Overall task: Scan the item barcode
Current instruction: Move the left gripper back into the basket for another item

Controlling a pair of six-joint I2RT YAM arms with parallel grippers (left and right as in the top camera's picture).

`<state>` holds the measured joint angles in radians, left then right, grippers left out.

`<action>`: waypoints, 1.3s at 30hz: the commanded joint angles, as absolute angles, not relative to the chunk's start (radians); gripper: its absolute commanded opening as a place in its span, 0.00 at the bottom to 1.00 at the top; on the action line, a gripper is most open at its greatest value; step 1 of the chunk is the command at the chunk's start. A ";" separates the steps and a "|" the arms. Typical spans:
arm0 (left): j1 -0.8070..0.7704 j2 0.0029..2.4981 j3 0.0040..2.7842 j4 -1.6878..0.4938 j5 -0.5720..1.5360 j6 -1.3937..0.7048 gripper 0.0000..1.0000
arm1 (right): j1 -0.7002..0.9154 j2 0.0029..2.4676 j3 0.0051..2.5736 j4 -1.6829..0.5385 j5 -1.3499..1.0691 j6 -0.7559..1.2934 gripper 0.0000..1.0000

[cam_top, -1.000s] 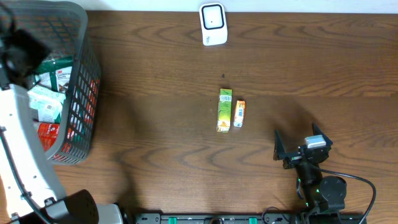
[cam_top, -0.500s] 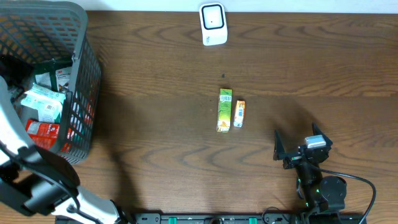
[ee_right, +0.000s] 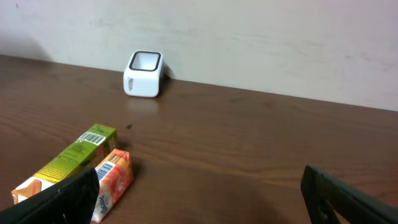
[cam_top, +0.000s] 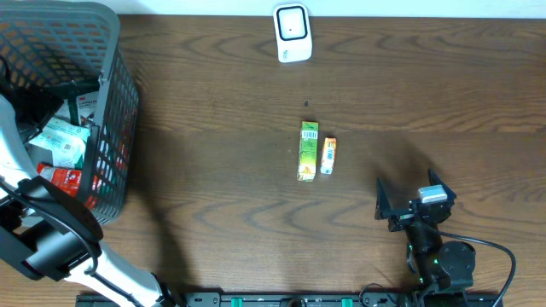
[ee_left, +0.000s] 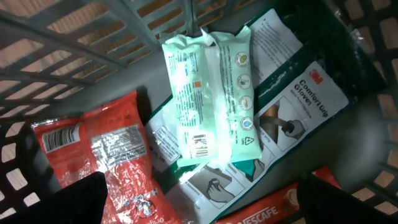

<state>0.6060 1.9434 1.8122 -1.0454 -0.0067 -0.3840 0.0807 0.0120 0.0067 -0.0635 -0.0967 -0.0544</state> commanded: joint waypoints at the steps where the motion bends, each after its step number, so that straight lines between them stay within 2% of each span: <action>1: 0.612 1.955 1.798 -1.062 -0.012 -0.359 0.98 | 0.076 0.007 0.006 -0.068 -0.091 -0.042 0.99; 19: 0.613 1.954 1.602 -0.860 -0.002 -0.278 0.98 | 0.076 0.007 0.006 -0.068 -0.091 -0.042 0.99; 32: 0.671 1.954 1.460 -0.647 0.206 -0.166 0.98 | 0.076 0.007 0.006 -0.068 -0.091 -0.042 0.99; 39: 0.669 1.955 1.416 -0.582 0.209 -0.131 0.96 | 0.076 0.007 0.006 -0.068 -0.091 -0.042 0.99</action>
